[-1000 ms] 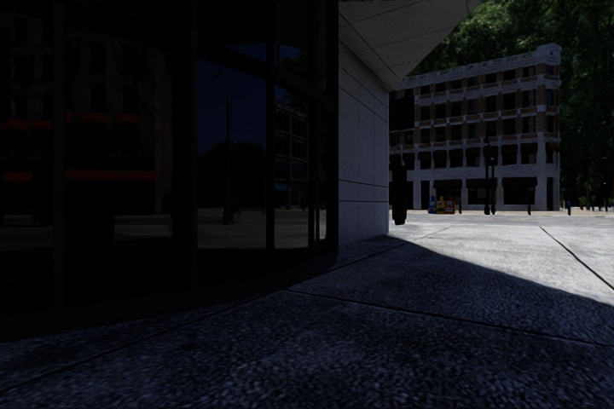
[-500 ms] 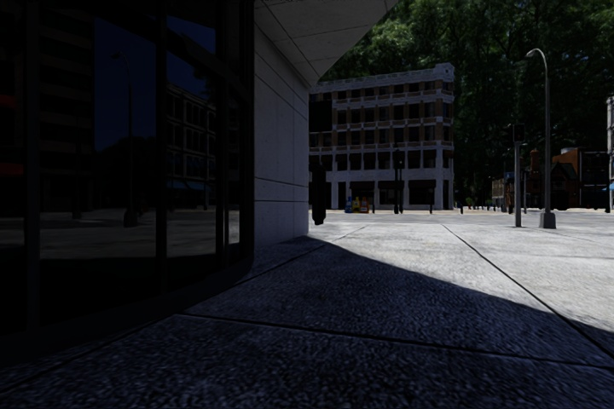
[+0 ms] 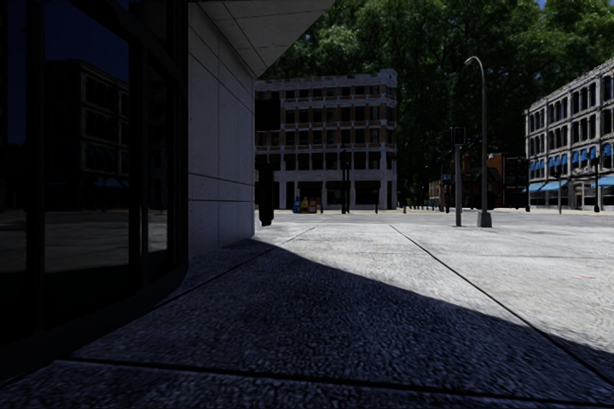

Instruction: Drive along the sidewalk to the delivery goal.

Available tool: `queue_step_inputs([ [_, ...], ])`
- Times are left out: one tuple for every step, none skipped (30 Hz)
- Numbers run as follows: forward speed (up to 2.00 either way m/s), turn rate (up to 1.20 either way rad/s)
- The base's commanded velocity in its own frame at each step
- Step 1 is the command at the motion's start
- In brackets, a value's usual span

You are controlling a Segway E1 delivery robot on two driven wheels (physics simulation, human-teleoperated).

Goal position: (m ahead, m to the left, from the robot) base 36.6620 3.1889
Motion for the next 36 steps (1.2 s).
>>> queue_step_inputs([
  [1.04, 0.0],
  [1.04, 0.0],
  [1.04, 0.0],
  [1.04, 0.0],
  [1.04, 0.0],
  [1.04, 0.0],
  [1.04, 0.0],
  [1.04, 0.0],
  [1.04, 0.0],
  [1.04, 0.0],
  [1.04, 0.0],
  [1.04, 0.0],
  [1.04, 0.0],
  [1.04, 0.0],
  [1.04, 0.0],
  [1.04, 0.0],
  [1.04, 0.0],
  [1.04, 0.0],
  [1.04, 0.0],
  [1.04, 0.0],
  [1.04, 0.0],
  [1.04, 0.0],
  [1.04, 0.0],
  [1.04, 0.0],
  [1.04, 0.0],
  [1.04, 0.0],
  [1.04, 0.0],
  [1.04, 0.0],
  [1.04, 0.0],
  [1.04, 0.0],
  [1.04, 0.0],
  [1.04, 0.0],
  [1.04, 0.0],
  [1.04, 0.0],
  [1.04, 0.0],
  [1.04, 0.0],
])
